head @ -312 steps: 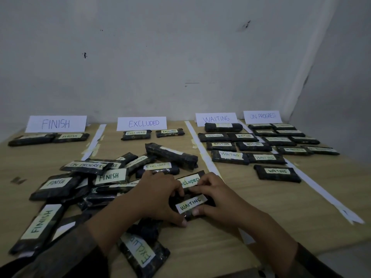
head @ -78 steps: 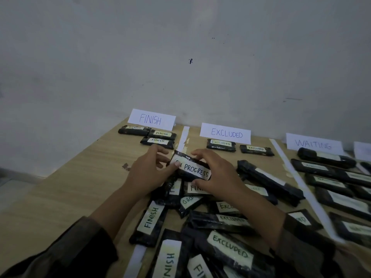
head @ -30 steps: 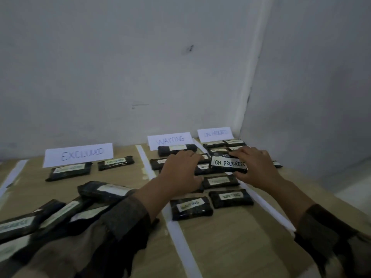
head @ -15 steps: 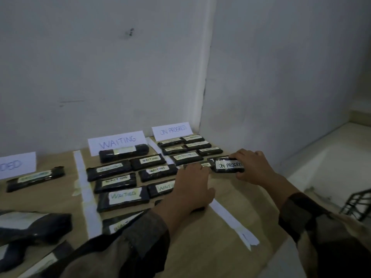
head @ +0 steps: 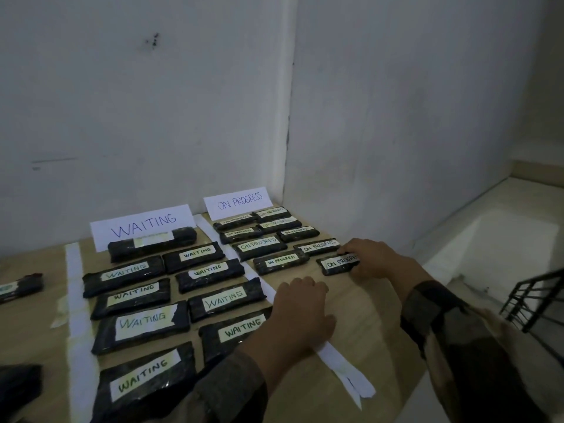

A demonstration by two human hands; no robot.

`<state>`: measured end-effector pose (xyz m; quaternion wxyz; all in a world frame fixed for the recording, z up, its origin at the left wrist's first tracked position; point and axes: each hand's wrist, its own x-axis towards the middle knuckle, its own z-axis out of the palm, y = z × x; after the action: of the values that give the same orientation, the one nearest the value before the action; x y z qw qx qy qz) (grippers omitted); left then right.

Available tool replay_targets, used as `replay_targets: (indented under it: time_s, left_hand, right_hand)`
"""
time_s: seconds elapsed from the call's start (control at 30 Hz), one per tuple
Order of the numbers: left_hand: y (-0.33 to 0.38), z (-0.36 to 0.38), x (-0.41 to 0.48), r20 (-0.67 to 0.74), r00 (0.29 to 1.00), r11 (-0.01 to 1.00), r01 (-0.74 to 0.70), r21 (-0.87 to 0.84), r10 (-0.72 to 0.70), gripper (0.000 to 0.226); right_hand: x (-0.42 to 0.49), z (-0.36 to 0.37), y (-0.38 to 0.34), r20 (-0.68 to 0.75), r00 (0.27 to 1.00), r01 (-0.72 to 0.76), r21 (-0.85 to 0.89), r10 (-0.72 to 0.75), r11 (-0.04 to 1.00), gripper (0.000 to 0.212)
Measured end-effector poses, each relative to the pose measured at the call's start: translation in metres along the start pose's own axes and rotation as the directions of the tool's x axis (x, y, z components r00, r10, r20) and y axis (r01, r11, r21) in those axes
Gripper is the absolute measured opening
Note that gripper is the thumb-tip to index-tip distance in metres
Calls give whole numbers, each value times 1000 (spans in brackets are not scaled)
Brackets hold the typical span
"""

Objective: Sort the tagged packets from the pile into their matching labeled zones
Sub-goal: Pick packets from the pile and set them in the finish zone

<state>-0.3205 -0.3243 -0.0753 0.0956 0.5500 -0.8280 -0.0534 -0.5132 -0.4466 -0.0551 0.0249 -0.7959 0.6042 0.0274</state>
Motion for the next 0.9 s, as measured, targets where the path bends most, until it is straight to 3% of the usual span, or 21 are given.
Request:
replay_targets:
  time_s: [0.1, 0.23, 0.47, 0.7, 0.9]
  left_hand:
    - [3, 5, 0, 79, 997, 1000, -22, 21, 20, 46]
    - [5, 4, 1, 67, 997, 998, -34, 53, 30, 45]
    - [-6, -22, -7, -54, 998, 999, -37, -1, 37, 54]
    - [-46, -65, -42, -207, 978, 999, 33, 43, -24, 52]
    - [-88, -100, -98, -283, 954, 986, 132, 98, -100, 51]
  right_hand:
    - [-1, 1, 1, -6, 1000, -3, 4, 3, 1000, 58]
    - [-9, 4, 4, -57, 998, -11, 36, 13, 999, 65]
    - [-34, -2, -3, -344, 937, 33, 253, 58, 967, 51]
    - [-57, -29, -81, -495, 867, 213, 262, -58, 941, 45]
    - [-74, -43, -175, -481, 852, 321, 171, -205, 931, 54]
